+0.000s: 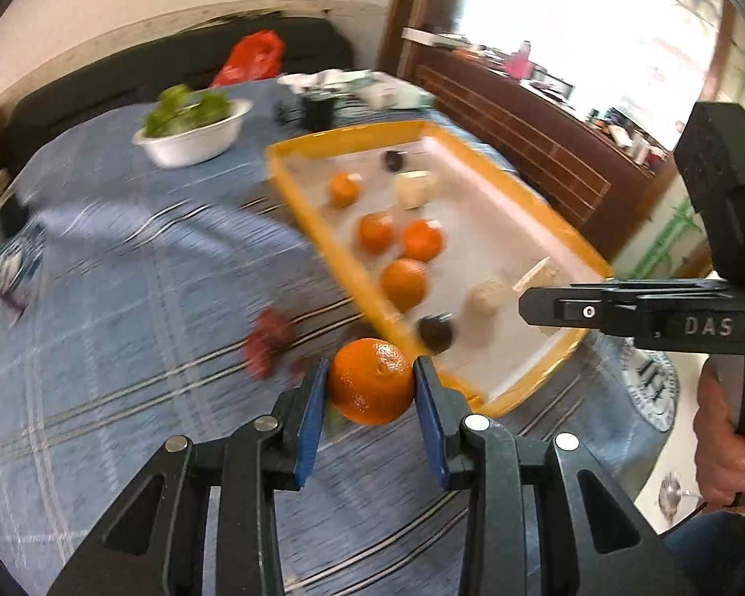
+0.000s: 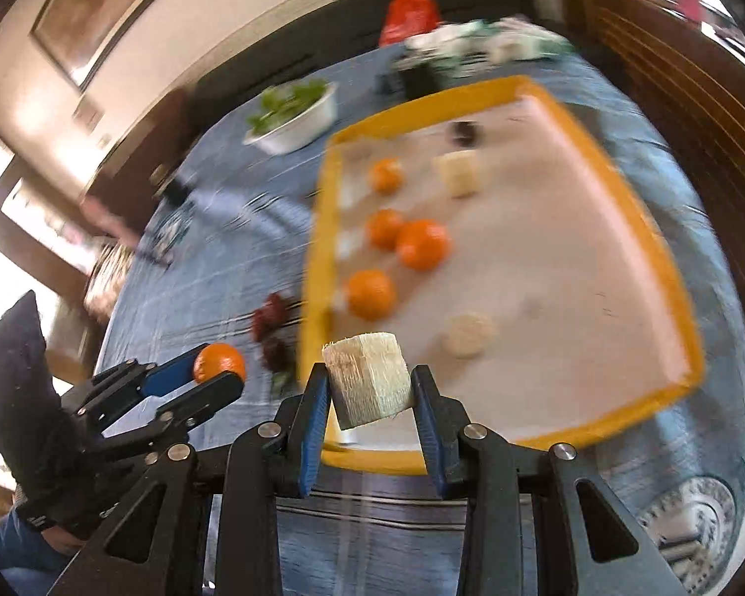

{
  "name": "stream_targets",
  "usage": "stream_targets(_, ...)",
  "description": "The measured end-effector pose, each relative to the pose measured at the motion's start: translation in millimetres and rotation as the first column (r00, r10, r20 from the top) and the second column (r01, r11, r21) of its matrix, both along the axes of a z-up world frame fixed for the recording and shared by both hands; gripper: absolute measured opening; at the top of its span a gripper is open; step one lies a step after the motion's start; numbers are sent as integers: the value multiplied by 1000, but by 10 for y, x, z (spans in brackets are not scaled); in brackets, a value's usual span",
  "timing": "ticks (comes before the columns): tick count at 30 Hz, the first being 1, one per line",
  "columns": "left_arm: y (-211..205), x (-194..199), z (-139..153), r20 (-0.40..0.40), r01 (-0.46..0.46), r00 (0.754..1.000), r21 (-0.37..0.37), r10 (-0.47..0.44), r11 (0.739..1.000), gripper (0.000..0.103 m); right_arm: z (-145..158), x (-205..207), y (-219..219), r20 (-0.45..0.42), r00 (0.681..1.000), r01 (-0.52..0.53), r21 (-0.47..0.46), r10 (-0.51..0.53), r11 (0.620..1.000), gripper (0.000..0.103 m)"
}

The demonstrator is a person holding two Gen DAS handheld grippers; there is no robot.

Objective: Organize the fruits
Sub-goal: 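Lift the white cube with the right tool while the left tool carries its tangerine over the tray, then open the left tool releasing the tangerine while the right tool releases the white cube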

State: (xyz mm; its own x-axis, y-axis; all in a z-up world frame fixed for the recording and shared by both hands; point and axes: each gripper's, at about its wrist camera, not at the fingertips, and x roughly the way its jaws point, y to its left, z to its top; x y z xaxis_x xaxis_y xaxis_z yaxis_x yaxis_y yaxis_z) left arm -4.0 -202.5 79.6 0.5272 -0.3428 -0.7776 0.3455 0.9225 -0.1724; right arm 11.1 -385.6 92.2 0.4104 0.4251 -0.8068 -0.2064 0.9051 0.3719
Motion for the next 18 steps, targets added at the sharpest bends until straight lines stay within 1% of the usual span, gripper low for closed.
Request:
stream_targets(4, -280, 96, 8, -9, 58, 998, -10, -58, 998, 33, 2, 14, -326, -4, 997, 71, 6, -71, 997, 36)
stream_targets(8, -530, 211, -33, -20, 96, 995, -8, -96, 995, 33, -23, 45, -531, -6, 995, 95, 1, -95, 996, 36)
stream_targets(12, -696, 364, -140, -48, 97, 994, -7, -98, 995, 33, -59, 130, -639, -15, 995, 96, -4, -96, 995, 36)
stream_targets(18, -840, 572, -261, -69, 74, 995, 5, -74, 997, 33, -176, 435, -644, -37, 997, 74, -27, -75, 997, 36)
